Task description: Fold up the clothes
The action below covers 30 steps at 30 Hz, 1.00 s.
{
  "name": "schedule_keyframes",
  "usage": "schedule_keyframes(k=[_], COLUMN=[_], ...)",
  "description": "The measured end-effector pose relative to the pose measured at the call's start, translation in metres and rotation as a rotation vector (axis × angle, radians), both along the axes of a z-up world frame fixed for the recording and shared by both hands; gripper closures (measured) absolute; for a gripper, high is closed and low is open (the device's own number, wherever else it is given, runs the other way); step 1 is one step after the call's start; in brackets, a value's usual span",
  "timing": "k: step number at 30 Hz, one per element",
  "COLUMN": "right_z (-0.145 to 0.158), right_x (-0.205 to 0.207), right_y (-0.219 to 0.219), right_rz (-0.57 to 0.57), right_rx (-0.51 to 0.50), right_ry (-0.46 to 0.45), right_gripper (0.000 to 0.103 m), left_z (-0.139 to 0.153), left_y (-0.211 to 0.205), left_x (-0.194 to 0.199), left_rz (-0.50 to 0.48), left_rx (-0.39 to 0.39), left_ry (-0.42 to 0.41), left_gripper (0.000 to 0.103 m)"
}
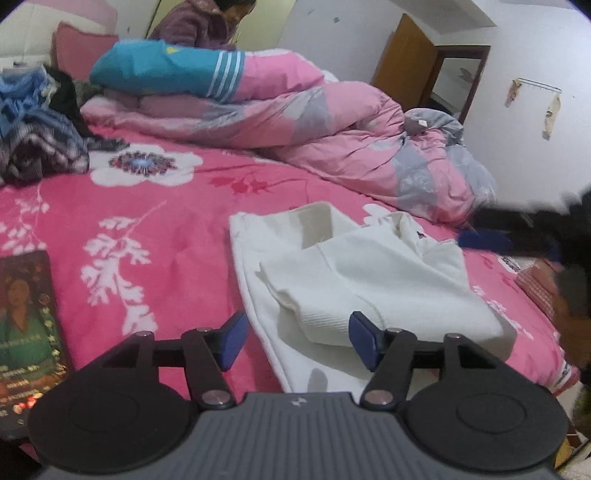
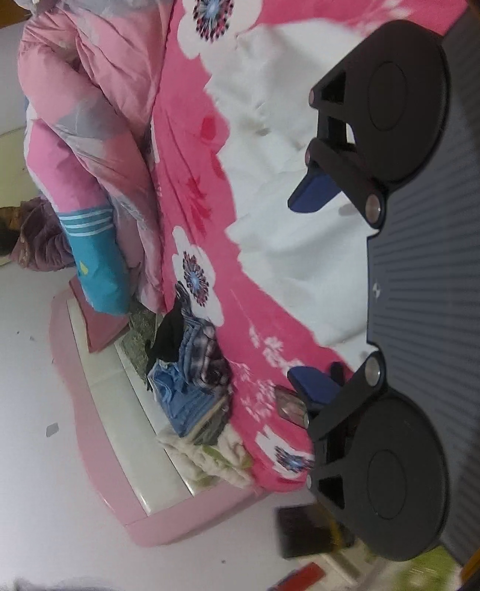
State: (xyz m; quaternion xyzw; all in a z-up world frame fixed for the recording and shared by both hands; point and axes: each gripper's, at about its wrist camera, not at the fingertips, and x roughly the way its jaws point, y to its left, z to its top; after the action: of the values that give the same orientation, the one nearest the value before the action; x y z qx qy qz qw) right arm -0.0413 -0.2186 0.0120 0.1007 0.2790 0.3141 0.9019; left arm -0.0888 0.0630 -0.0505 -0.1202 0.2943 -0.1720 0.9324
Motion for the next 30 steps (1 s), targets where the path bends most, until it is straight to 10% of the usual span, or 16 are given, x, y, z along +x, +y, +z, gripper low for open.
schedule_keyframes(k=[14, 24, 30], right_z=[-0.066, -0.070, -0.054], right_x=[0.164, 0.136, 0.104], right_y=[0.036, 0.036, 0.039], right_rz=[-0.147, -0.057, 0.054], right_rx=[0.029, 0.038, 0.046], right_ry=[0.396, 0.411, 0.344], right_gripper=[0.013, 0.084, 0.091], left_z=[-0.024, -0.022, -0.009], left_y=[-0.005, -0.001, 0.009], left_x=[0.006, -0.002, -0.013], left_rz=[-0.032, -0.013, 0.028], left_rx=[-0.048, -0.069, -0.078], left_ry=[0.047, 0.022, -0.010], left_gripper=[0.042, 0.044, 0.045])
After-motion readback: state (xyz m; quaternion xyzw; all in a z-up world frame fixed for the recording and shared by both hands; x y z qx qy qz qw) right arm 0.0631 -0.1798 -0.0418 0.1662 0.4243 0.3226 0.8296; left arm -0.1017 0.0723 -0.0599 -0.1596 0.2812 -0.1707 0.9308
